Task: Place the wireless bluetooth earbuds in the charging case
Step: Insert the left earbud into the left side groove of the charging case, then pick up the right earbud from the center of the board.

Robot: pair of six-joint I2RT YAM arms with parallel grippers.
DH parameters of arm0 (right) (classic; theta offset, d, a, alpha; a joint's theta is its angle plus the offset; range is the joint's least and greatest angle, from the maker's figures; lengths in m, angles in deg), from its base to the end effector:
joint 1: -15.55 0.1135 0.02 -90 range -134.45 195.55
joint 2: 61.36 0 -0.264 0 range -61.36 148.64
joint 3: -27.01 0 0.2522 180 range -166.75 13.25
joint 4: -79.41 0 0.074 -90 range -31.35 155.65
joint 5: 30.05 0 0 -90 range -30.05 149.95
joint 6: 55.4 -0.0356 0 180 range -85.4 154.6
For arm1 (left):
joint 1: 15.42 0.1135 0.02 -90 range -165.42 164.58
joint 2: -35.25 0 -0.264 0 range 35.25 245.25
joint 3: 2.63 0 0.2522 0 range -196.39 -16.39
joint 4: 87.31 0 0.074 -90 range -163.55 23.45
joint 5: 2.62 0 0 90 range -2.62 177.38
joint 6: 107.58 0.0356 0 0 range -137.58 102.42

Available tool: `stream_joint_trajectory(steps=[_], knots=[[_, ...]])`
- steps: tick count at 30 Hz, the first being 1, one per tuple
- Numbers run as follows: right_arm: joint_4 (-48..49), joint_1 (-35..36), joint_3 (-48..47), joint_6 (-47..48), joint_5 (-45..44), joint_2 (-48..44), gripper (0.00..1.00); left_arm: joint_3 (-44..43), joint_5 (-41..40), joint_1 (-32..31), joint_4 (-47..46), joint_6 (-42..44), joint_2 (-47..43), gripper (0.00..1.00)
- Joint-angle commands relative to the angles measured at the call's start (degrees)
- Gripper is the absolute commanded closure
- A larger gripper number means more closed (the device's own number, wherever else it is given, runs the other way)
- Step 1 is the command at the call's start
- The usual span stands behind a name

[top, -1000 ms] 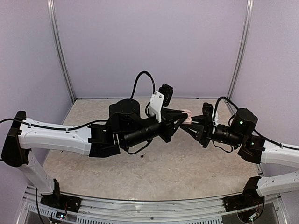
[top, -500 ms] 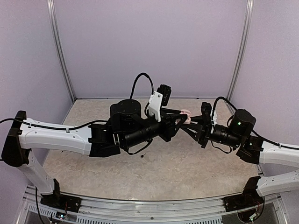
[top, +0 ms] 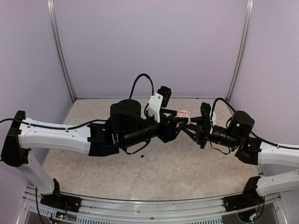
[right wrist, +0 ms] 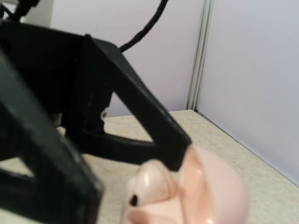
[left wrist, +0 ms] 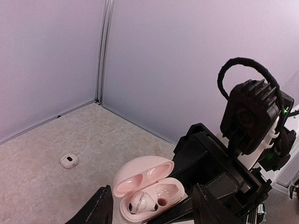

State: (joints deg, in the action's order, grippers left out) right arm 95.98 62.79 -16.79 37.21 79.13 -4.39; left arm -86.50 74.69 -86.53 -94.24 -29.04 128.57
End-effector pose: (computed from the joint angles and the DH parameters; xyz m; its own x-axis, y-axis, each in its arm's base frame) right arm 0.1470 0.1761 0.2838 0.0819 0.0253 -0.9963 -0.9133 0.4020 -0.0649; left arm 0.1345 -0.3690 0.3309 -0.1832 -0.0632 -0.9810 0.8322 0.5213 -0.1890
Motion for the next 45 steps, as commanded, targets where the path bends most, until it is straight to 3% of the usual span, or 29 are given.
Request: stream_joint_trajectory(steps=[1, 11, 18, 25, 30, 33, 40, 45], knots=[[3.1, 0.6, 0.7, -0.9, 1.1, -0.6, 1.0, 1.5, -1.3, 1.1, 1.1, 2.0, -3.1, 0.4], [-0.1, 0.6, 0.7, -0.7, 0.9, -1.7, 1.0, 7.2, 4.3, 4.0, 1.7, 1.6, -10.0, 0.37], [-1.6, -1.7, 0.6, -5.0, 2.9, -2.4, 1.0, 8.6, 4.0, 9.8, 11.1, -2.4, -12.4, 0.36], [-2.8, -4.6, 0.7, -7.7, 4.8, -2.4, 1.0, 11.6, 10.7, 16.1, 20.3, -8.6, -11.5, 0.36], [-2.6, -5.6, 0.8, -8.5, 5.7, -2.0, 1.0, 15.6, 9.2, 16.8, 23.5, -9.2, -9.8, 0.38], [-2.7, -5.8, 0.9, -8.5, 6.0, -1.8, 1.0, 20.1, 8.8, 16.8, 19.4, -10.1, -8.4, 0.42], [-3.4, -6.0, 1.0, -8.5, 6.0, -2.1, 1.0, 32.2, 5.5, 16.2, -0.2, -10.4, -7.1, 0.48], [-3.6, -6.0, 1.3, -8.4, 5.9, -2.6, 1.0, 34.8, 4.5, 15.6, -7.3, -8.2, -3.3, 0.55]])
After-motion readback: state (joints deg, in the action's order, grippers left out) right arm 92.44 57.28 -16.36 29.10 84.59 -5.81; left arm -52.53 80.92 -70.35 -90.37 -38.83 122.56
